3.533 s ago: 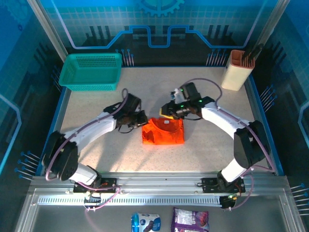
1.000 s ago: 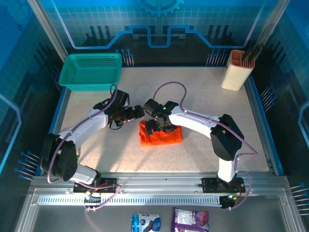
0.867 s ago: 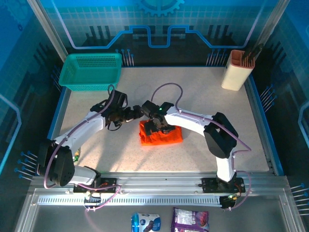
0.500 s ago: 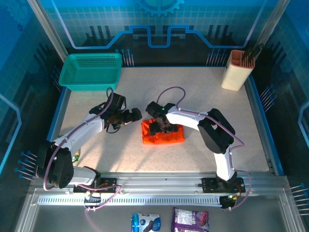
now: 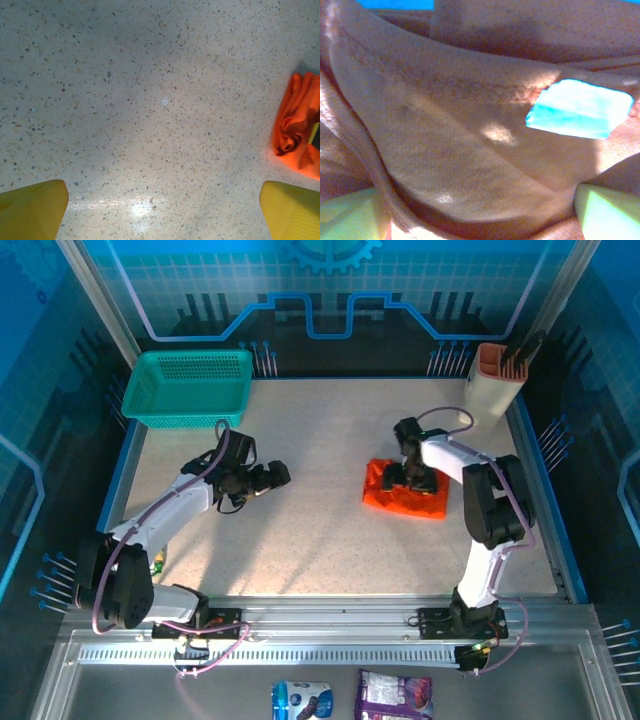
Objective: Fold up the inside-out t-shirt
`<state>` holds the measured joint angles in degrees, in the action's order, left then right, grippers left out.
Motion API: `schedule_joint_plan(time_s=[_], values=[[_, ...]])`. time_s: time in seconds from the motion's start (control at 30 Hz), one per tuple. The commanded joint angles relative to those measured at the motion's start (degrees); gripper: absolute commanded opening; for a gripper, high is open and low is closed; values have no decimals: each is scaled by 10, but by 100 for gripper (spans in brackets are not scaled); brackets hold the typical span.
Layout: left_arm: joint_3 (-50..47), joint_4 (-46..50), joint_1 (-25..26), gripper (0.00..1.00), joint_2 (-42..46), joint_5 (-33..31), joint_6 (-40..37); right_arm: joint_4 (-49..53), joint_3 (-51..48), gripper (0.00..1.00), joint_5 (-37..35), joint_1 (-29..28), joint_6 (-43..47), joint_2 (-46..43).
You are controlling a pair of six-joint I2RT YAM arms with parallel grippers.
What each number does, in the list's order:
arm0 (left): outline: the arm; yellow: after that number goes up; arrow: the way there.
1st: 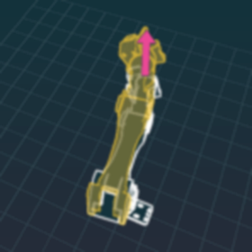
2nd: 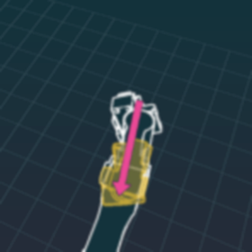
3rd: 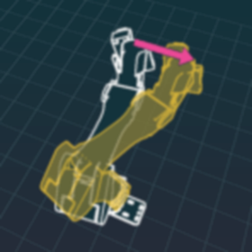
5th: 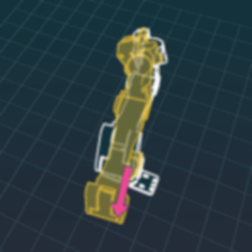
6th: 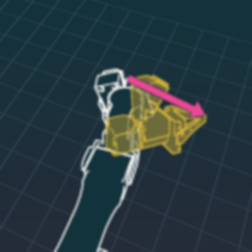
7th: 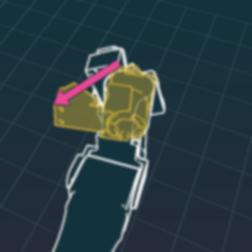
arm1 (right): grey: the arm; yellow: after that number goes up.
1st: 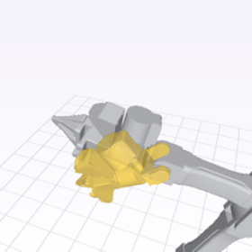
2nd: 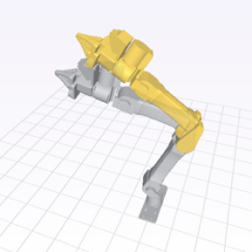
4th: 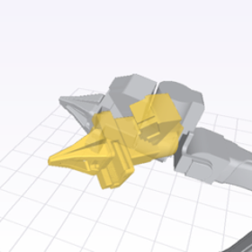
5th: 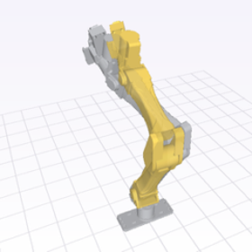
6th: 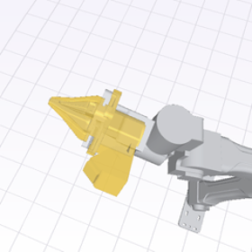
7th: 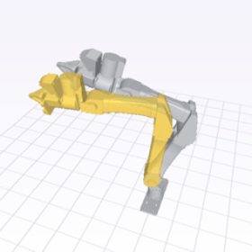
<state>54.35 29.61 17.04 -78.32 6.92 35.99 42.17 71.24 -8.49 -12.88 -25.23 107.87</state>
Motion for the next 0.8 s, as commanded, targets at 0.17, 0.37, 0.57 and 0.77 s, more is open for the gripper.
schedule_joint_plan(time_s=[0.17,0.37,0.57,0.77], values=[[-5,-8,-14,99,0,23,-1,46,47,95,-49,131,147,45],[-2,-7,-17,99,-4,39,-4,4,115,96,-83,172,258,105],[10,12,-21,99,-5,49,-20,-80,120,99,-122,177,400,129],[8,13,-29,99,-5,57,-25,-88,153,100,-176,196,449,153]])
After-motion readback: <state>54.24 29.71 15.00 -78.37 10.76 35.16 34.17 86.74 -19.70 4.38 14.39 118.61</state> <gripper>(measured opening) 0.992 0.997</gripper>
